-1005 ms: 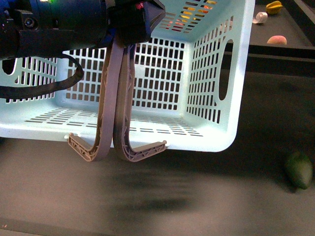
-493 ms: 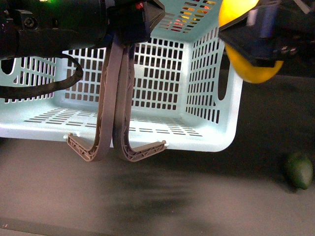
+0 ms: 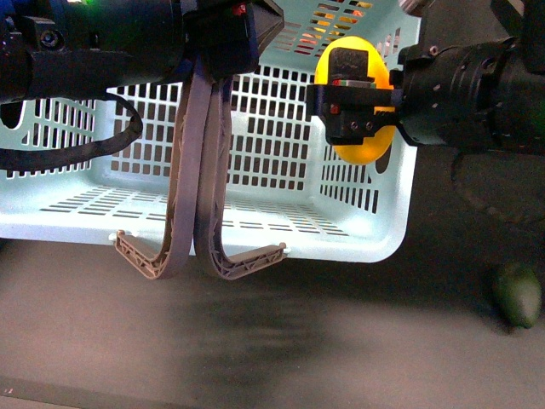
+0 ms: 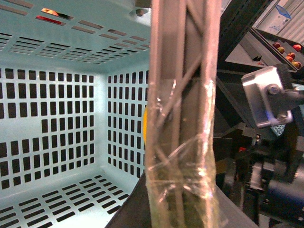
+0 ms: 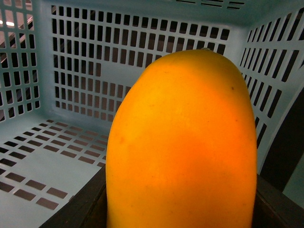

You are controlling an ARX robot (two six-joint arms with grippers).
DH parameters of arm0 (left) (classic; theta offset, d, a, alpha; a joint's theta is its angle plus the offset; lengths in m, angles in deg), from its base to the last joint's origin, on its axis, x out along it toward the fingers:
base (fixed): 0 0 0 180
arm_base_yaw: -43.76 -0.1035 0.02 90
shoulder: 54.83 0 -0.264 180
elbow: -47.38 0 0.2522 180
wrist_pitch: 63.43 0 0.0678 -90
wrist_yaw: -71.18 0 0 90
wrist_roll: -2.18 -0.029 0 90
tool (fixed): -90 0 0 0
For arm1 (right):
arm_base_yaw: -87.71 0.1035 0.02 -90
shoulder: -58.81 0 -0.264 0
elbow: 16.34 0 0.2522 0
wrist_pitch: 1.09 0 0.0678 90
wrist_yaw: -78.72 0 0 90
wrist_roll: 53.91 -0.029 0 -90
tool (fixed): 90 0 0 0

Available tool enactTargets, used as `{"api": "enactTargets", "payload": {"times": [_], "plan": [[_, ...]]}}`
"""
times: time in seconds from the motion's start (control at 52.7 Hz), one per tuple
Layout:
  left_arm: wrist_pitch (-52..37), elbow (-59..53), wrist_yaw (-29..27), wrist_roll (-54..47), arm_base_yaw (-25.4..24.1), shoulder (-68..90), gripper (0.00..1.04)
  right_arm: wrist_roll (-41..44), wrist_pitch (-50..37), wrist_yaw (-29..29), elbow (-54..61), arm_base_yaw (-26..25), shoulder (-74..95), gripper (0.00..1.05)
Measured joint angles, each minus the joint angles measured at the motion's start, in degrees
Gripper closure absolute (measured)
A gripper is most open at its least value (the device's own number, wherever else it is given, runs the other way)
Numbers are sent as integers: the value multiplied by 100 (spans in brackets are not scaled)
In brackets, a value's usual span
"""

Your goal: Pick mango with right arm and hold basket with left

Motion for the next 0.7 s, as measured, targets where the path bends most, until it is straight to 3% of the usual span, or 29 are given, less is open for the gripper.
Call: {"api": "enactTargets", "payload": {"times": [0.095,0.379,0.588,0.702], "plan": [[0,0,0,-2,0,0,96,-4,-57,-7,-92,9,105,45],[0,-4,20,-9,0,0,96,-57,-649,-319,24,-35,-144,6],[7,-28,-4,2,0,22,96,-59,-820,-844,717,-350,-1071,8],[7,-28,-31,-7,-2,22,96,-155,-728,-1032,1377,-850,-2094,8]]}}
